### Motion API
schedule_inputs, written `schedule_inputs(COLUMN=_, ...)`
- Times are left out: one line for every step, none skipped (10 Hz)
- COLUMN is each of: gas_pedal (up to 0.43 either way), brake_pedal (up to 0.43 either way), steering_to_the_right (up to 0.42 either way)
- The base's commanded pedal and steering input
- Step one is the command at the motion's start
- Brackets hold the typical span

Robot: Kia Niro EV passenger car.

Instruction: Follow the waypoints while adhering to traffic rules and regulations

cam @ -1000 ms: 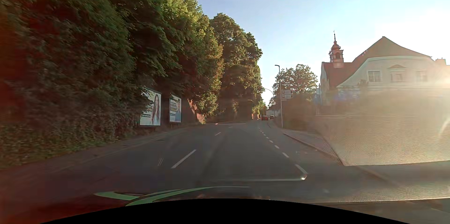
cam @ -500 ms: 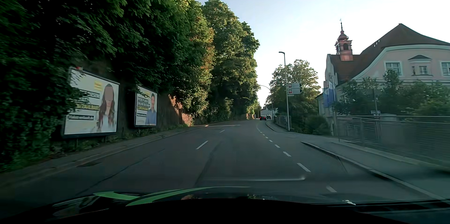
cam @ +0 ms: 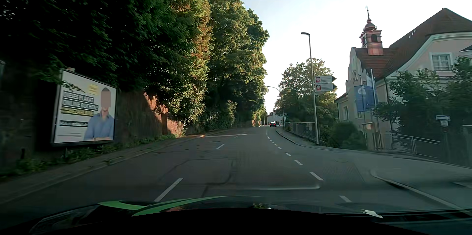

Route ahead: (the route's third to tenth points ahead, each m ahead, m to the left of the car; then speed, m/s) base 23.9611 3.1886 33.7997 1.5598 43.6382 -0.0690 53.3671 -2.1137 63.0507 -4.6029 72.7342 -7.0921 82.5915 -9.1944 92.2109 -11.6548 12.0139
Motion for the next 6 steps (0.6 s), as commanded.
schedule_inputs(gas_pedal=0.22, brake_pedal=0.0, steering_to_the_right=0.025)
schedule_inputs(gas_pedal=0.22, brake_pedal=0.0, steering_to_the_right=0.025)
schedule_inputs(gas_pedal=0.228, brake_pedal=0.0, steering_to_the_right=0.024)
schedule_inputs(gas_pedal=0.228, brake_pedal=0.0, steering_to_the_right=0.023)
schedule_inputs(gas_pedal=0.228, brake_pedal=0.0, steering_to_the_right=0.023)
schedule_inputs(gas_pedal=0.228, brake_pedal=0.0, steering_to_the_right=0.023)
